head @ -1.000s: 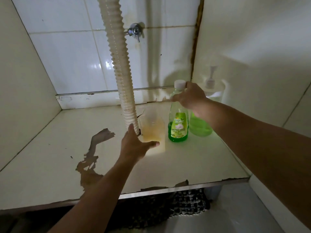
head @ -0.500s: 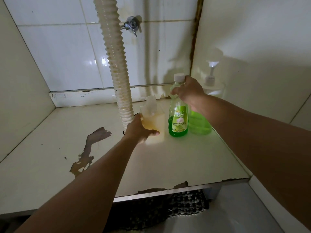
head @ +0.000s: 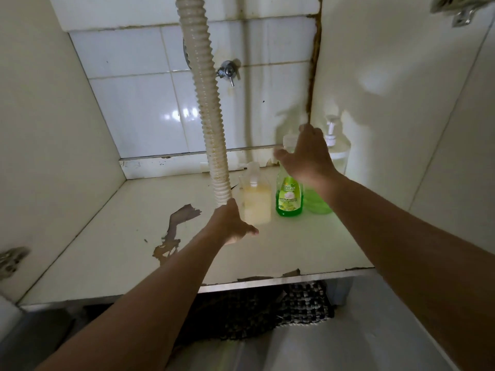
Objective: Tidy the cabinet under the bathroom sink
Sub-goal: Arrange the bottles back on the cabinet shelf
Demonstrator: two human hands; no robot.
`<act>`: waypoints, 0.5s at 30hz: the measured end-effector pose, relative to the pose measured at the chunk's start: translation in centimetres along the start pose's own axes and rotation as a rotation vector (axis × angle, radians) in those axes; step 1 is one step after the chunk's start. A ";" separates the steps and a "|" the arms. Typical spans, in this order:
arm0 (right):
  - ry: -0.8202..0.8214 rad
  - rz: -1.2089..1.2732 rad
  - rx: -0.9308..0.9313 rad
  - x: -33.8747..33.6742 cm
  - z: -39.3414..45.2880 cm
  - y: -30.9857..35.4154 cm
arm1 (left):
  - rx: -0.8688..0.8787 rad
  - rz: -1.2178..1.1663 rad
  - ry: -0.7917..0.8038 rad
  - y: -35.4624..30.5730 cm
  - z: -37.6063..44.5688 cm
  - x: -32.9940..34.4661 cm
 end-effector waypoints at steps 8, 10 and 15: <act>0.257 0.048 -0.115 1.8 -13.6 -1.9 | -0.012 0.105 0.145 3.4 -10.2 -0.3; 0.478 -0.108 -0.234 3.1 -16.8 -2.5 | -0.021 0.151 0.219 5.8 -12.4 0.4; 1.032 -0.356 -0.318 6.5 -23.2 -5.2 | -0.056 0.398 0.526 12.2 -16.8 1.7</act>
Point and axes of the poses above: each hand's wrist, its own z-axis towards the middle knuckle, its own x-axis out of the palm, y = z × x, the point moved 2 cm from there along z, towards the middle knuckle, and after that the axes turned 4 degrees about -z, right-handed, at the moved point
